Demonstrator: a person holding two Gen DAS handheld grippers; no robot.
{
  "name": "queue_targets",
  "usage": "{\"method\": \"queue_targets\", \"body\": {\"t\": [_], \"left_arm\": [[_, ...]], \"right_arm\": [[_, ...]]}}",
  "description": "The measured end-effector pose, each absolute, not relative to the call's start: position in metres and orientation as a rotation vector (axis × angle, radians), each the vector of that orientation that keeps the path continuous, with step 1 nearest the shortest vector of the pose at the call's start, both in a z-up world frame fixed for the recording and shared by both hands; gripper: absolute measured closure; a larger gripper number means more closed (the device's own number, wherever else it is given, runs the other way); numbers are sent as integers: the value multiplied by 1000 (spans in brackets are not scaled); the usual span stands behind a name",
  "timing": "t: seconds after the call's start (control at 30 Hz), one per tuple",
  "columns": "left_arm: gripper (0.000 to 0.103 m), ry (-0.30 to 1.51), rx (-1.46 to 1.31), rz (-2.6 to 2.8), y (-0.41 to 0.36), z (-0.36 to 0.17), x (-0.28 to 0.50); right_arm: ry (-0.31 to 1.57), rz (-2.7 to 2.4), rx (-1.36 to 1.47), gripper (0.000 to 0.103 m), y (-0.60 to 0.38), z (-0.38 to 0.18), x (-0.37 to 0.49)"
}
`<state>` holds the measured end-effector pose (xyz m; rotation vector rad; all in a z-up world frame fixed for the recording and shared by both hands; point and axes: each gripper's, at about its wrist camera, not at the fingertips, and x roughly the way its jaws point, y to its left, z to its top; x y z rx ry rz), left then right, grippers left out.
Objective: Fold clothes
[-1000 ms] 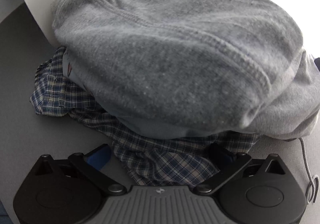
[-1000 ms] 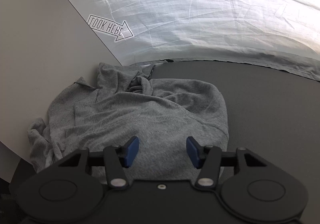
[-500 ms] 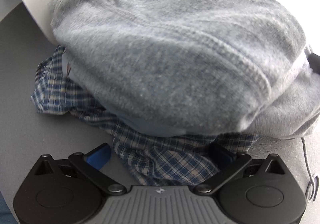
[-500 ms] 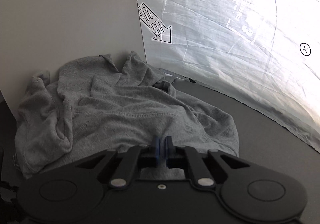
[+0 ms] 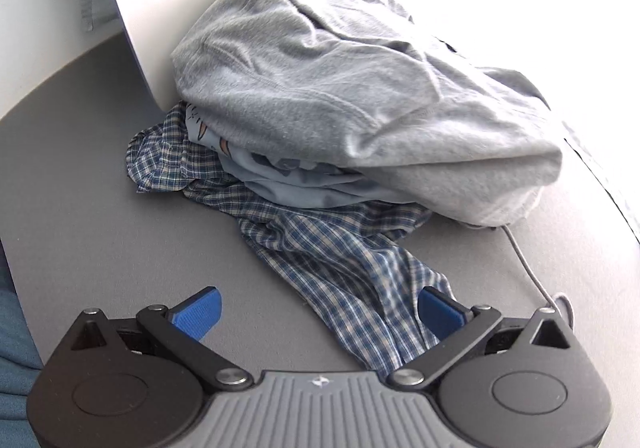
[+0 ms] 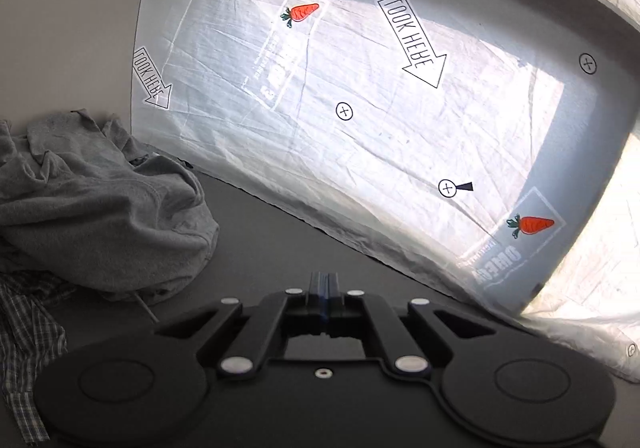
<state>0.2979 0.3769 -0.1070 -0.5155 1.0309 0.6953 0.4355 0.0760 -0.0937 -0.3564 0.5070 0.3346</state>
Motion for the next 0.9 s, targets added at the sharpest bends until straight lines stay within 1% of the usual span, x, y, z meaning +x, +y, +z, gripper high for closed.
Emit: {"method": "queue_targets", "body": {"t": [0.07,0.17,0.27,0.3,0.33,0.37,0.4,0.47,0.57,0.63,0.73,0.8,0.83,0.87,0.9], "left_arm": [[0,1024,-475,711,356,-94,301],[0,989,-479,698,344,-95,299],[3,934,-464,681,339,-84,303],[5,909,-430,677,339,-81,307],[9,884,-382,675,337,-77,311],[14,864,-338,673,337,-74,316],[17,842,-280,669,338,-71,324],[29,820,-210,671,343,-67,338],[31,805,-157,680,358,-72,361],[31,806,-154,671,370,-82,374],[28,827,-169,645,385,-102,392],[29,830,-171,637,391,-113,400],[36,814,-159,641,391,-115,401],[56,797,-136,666,389,-114,400],[66,791,-115,689,387,-113,400]], "right_arm": [[553,252,-324,103,26,-96,442],[613,132,-242,102,-37,-101,441],[655,64,-188,98,-71,-107,433],[670,57,-179,92,-77,-109,430],[682,47,-178,88,-81,-113,428],[692,42,-184,80,-81,-116,426],[702,38,-191,74,-80,-119,424],[720,41,-185,68,-76,-122,423],[746,53,-180,60,-63,-127,424],[764,64,-198,59,-48,-131,428],[810,85,-172,59,-32,-136,434],[837,95,-153,59,-24,-140,440],[843,98,-152,59,-21,-141,442],[847,100,-156,58,-17,-143,445],[851,103,-161,59,-13,-145,448]]}}
